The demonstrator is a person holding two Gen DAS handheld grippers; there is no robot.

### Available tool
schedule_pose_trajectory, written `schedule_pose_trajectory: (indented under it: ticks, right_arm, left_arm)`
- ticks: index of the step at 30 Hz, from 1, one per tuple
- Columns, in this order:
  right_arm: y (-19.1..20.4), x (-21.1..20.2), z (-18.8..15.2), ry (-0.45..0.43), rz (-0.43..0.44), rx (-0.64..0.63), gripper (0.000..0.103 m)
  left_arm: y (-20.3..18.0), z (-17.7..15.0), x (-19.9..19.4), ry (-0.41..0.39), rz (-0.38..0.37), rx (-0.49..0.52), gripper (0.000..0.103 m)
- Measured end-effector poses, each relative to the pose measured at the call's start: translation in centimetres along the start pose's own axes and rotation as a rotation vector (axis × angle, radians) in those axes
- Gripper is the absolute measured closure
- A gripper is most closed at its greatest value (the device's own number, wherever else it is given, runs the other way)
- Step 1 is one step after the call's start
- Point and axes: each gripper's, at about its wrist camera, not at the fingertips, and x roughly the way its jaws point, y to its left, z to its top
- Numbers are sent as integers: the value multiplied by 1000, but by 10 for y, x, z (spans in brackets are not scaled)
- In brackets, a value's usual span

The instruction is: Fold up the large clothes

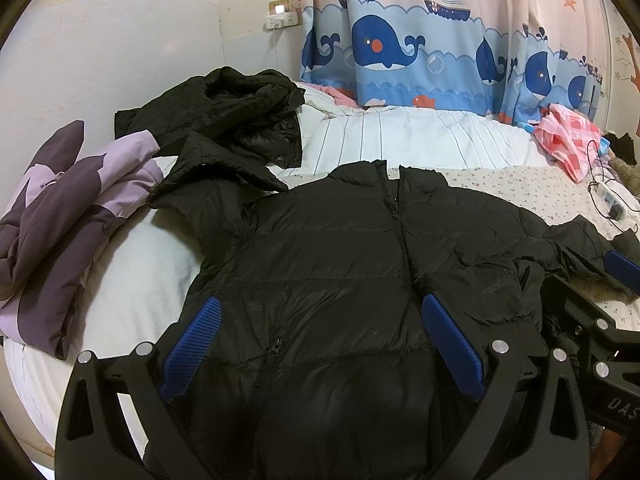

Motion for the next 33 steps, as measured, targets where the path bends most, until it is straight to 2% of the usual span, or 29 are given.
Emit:
schedule_pose_trajectory:
  ticks: [6,16,18,19,22,24,28,31,32,33]
  right_arm:
    - [0,5,-2,44,36,45,7]
    - [-2,8,-2,60,44,57,7]
    - [-3,9,-1,56,43,59,7]
    - [-3,8,-1,22,36,48,7]
    - [-9,12,1,39,76,82,7]
    - [-17,16,1,89,116,116,7]
    - [-69,15,-13,188,151,250,7]
    - [-146,8,-41,243,42,353,6]
    - [-183,8,-55,274,3,421,6]
    - [-219,7,-69,312,1,521,6]
  left_arm:
    - [-3,-1,3,0,-3,1,6]
    - [-6,-1,6,2,-6,1,6]
    - [-7,-1,5,3,-9,1,6]
    - [-6,0,5,1,-7,3,6]
    - [-8,1,4,-5,-12,3,6]
    - [-9,2,5,-9,-13,-1,6]
    - [0,7,7,9,-31,-32,6]
    - [5,7,7,18,-48,-43,6]
    - [6,7,8,18,-44,-43,6]
    - [6,7,9,21,-40,-42,6]
